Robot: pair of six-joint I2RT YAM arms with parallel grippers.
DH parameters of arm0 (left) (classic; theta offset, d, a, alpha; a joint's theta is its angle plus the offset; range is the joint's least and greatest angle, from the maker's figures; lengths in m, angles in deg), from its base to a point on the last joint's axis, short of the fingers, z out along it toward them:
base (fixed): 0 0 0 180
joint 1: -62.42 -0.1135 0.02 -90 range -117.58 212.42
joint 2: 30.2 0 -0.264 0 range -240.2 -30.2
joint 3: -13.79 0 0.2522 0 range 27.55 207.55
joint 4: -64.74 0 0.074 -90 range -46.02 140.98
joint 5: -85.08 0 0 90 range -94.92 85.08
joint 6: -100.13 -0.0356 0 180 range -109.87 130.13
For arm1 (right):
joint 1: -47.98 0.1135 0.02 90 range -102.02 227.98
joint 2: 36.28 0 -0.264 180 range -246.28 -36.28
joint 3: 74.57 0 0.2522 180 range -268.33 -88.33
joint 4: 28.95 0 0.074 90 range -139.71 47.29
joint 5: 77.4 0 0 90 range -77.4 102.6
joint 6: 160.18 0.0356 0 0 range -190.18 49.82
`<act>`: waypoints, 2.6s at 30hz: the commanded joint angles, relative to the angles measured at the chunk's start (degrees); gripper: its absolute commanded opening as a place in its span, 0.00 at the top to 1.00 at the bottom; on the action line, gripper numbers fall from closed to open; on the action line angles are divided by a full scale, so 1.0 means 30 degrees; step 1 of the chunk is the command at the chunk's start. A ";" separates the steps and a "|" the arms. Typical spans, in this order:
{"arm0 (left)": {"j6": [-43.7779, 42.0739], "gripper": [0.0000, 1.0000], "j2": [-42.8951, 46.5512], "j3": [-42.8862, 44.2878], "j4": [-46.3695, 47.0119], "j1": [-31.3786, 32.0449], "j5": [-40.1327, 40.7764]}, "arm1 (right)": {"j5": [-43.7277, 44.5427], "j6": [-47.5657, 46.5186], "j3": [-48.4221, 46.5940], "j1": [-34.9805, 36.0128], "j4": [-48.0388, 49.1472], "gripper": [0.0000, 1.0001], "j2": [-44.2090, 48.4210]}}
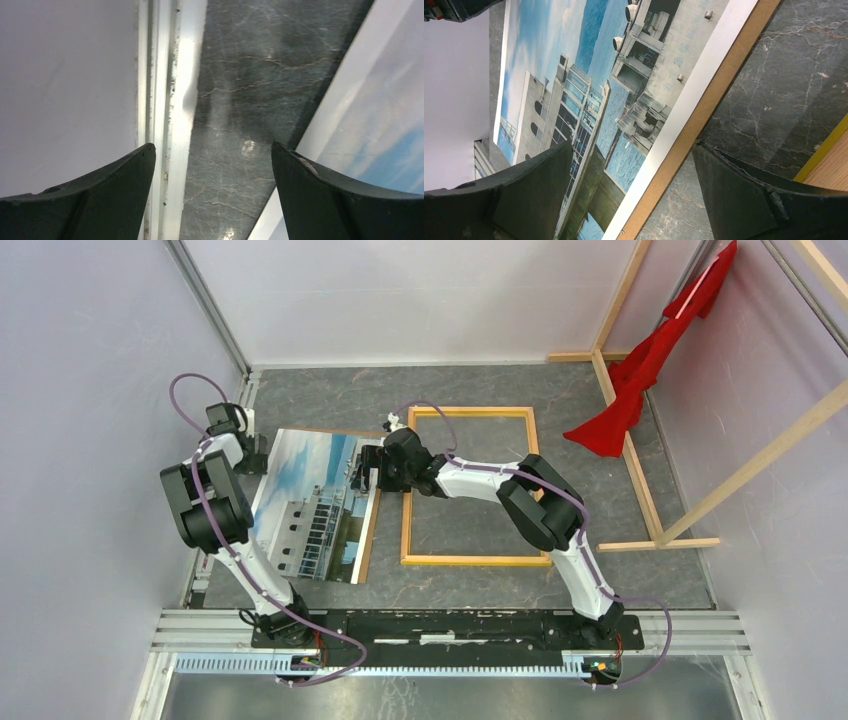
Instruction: Put the photo into the frame
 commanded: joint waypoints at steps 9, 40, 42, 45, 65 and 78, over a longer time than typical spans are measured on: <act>0.0694 0.08 0.0467 -0.0626 -0.1404 0.0570 -0.2036 | -0.1073 0.0835 0.1327 0.0106 -0.2411 0.02 -0.1114; 0.0103 0.08 0.1491 -0.1474 -0.1000 0.1364 -0.1181 | 0.1961 -0.0469 -0.1199 -0.1782 -0.5060 0.02 -0.2110; 0.0034 0.08 0.1467 -0.1541 -0.0973 0.1383 -0.1187 | 0.1963 -0.0314 -0.1380 -0.1915 -0.4910 0.02 -0.2300; 0.0018 0.08 0.1358 -0.1572 -0.0967 0.1520 -0.1165 | 0.1963 -0.0023 -0.1700 -0.2006 -0.4638 0.02 -0.2642; -0.0536 0.10 0.0842 -0.2556 -0.0652 0.2222 -0.0859 | 0.1946 0.0964 -0.1192 -0.1618 -0.1030 0.19 -0.2074; -0.0605 0.10 0.0530 -0.2865 -0.0555 0.2612 -0.0746 | 0.4481 -0.1456 -0.2584 -0.0234 -0.1650 0.20 -0.1119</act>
